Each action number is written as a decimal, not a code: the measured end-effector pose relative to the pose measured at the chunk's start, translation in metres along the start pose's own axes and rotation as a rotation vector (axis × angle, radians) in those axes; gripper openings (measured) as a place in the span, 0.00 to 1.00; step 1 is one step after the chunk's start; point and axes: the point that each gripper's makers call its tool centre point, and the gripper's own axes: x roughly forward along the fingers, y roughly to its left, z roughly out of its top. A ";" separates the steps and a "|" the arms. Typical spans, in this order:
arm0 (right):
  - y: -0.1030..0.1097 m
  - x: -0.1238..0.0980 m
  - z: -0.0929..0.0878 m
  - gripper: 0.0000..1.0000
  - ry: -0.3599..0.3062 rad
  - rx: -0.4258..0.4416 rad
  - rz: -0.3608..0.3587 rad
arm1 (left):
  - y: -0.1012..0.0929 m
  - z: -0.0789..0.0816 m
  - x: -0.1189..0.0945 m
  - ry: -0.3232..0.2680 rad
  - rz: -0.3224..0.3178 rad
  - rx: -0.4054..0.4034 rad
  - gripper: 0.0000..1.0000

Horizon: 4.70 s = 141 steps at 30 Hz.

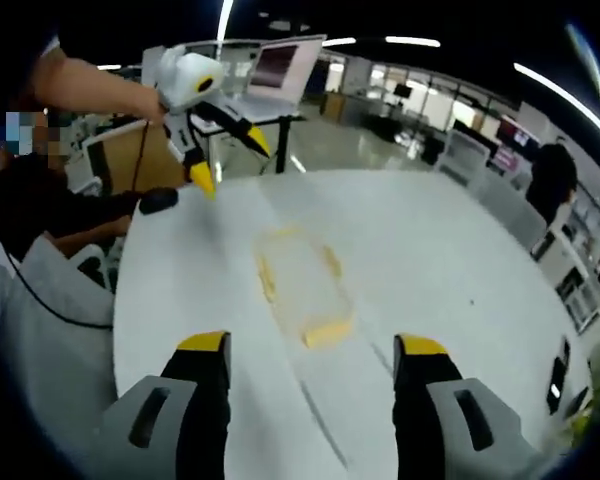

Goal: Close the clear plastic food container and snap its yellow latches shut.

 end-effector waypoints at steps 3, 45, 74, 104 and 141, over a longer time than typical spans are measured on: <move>0.002 0.008 0.003 0.63 0.012 -0.028 0.036 | -0.001 -0.005 0.008 0.022 -0.045 0.041 0.57; -0.010 0.103 -0.026 0.55 0.332 -0.204 0.298 | 0.007 -0.056 0.084 0.200 -0.428 0.278 0.54; -0.002 0.120 -0.054 0.52 0.448 -0.205 0.332 | -0.002 -0.069 0.105 0.207 -0.519 0.327 0.50; -0.009 0.128 -0.065 0.42 0.469 -0.240 0.318 | -0.001 -0.067 0.109 0.174 -0.520 0.327 0.39; -0.002 0.122 -0.054 0.37 0.435 -0.275 0.346 | 0.001 -0.073 0.097 0.234 -0.514 0.348 0.34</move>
